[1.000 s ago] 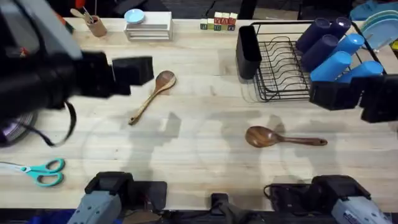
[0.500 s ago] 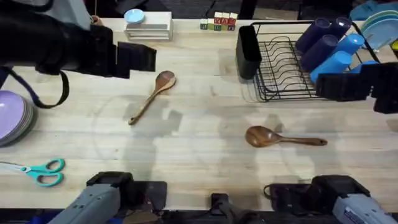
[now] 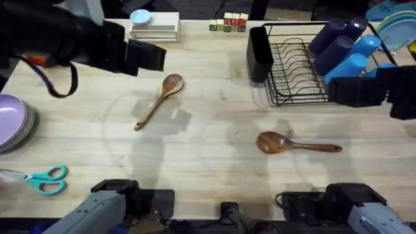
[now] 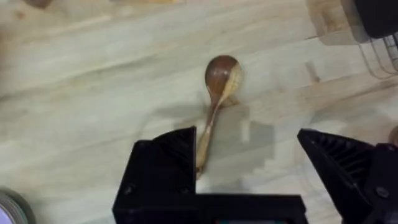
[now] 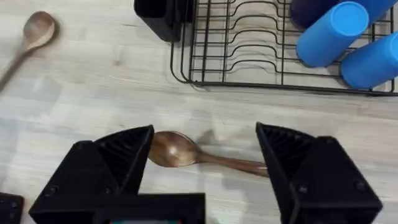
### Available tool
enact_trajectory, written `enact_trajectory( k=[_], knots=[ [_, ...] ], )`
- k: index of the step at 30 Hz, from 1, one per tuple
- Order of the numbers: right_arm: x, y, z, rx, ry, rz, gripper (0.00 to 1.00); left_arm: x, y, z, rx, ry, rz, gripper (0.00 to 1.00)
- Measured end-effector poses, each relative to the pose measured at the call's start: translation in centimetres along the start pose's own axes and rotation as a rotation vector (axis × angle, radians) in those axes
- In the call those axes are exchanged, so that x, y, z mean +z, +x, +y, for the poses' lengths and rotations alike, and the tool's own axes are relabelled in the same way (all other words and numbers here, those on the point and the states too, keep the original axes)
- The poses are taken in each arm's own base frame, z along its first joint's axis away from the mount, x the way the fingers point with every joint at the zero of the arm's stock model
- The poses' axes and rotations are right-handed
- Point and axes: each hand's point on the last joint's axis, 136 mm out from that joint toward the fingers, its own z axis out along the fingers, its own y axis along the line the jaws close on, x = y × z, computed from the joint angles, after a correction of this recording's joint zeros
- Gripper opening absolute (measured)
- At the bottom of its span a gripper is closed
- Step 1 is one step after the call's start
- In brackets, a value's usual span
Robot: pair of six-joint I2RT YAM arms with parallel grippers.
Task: Pick up the spoon on the table one by one and put them onto the rack
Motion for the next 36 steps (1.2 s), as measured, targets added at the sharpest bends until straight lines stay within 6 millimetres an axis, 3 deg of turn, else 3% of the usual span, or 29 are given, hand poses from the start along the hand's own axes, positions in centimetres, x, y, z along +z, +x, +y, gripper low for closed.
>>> enact_trajectory(
  k=[5, 14, 28, 36],
  knots=[
    [0.0, 0.0, 0.0, 0.000, 0.000, 0.000, 0.996, 2.3, 0.0, 0.4, 0.064, 0.015, 0.060, 0.993],
    [0.0, 0.0, 0.0, 0.000, 0.000, 0.001, 0.996, 7.8, 1.9, 1.7, 0.116, 0.025, 0.251, 0.995],
    [0.0, 0.0, 0.0, -0.008, 0.000, 0.002, 0.996, 13.5, 4.7, 2.5, 0.118, 0.035, 0.368, 0.995],
    [0.0, 0.0, 0.0, -0.012, 0.000, 0.002, 0.996, 16.3, 6.3, 2.7, 0.123, 0.023, 0.343, 0.995]
  ],
)
